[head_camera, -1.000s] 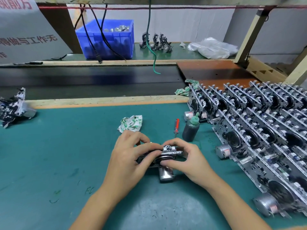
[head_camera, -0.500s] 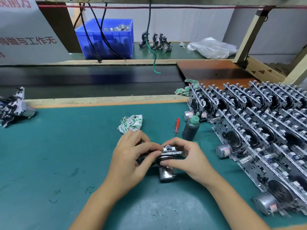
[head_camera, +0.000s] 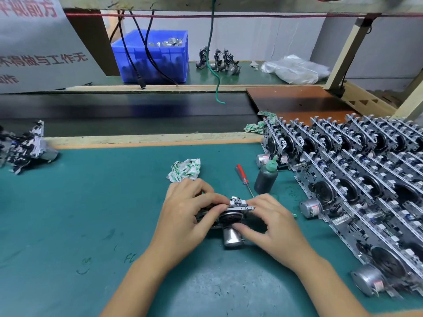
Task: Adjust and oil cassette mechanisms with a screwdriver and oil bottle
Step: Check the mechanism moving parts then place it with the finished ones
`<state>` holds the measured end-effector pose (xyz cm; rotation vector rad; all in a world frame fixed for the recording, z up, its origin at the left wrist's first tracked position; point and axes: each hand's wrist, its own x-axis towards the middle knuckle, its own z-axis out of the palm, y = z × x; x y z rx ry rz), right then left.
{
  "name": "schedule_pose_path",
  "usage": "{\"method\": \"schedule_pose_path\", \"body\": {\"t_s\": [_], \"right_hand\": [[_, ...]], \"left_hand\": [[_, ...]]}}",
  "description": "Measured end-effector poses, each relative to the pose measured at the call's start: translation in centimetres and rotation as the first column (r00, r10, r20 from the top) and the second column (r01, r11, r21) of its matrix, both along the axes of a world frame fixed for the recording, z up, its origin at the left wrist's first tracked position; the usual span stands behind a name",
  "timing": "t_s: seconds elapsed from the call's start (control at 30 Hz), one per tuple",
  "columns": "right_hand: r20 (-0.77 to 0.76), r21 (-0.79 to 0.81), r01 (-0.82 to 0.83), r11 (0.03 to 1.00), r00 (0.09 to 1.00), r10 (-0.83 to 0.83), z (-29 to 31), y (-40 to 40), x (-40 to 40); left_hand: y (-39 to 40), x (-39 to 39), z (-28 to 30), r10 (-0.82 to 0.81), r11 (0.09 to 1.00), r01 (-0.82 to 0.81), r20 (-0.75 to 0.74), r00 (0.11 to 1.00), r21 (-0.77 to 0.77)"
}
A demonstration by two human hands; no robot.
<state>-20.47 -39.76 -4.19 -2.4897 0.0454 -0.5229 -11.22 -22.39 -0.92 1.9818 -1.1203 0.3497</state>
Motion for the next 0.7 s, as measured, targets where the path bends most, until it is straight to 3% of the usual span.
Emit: {"method": "schedule_pose_path", "body": {"t_s": [0.1, 0.2, 0.5, 0.6, 0.7], "right_hand": [[0.003, -0.089, -0.006, 0.996, 1.0, 0.006, 0.1, -0.2, 0.0], [-0.016, -0.018, 0.039, 0.999, 0.999, -0.039, 0.2, -0.6, -0.4], [-0.051, -0.073, 0.014, 0.997, 0.999, -0.018, 0.4, -0.2, -0.8], [-0.057, 0.089, 0.016, 0.996, 0.998, -0.011, 0.7, 0.0, -0.8], [0.072, 0.281, -0.003, 0.96, 0.997, -0.018, 2.0, 0.2, -0.7]], "left_hand": [[0.0, 0.0, 0.1, -0.001, 1.0, 0.001, -0.014, 1.0, 0.001], [0.1, -0.1, 0.2, -0.011, 1.0, 0.011, -0.037, 0.999, 0.007], [0.1, -0.1, 0.3, -0.011, 1.0, 0.011, -0.061, 0.998, 0.004], [0.0, 0.0, 0.7, -0.018, 1.0, 0.018, -0.135, 0.991, -0.005], [0.4, 0.2, 1.1, -0.038, 0.998, 0.044, -0.152, 0.988, 0.037]]}}
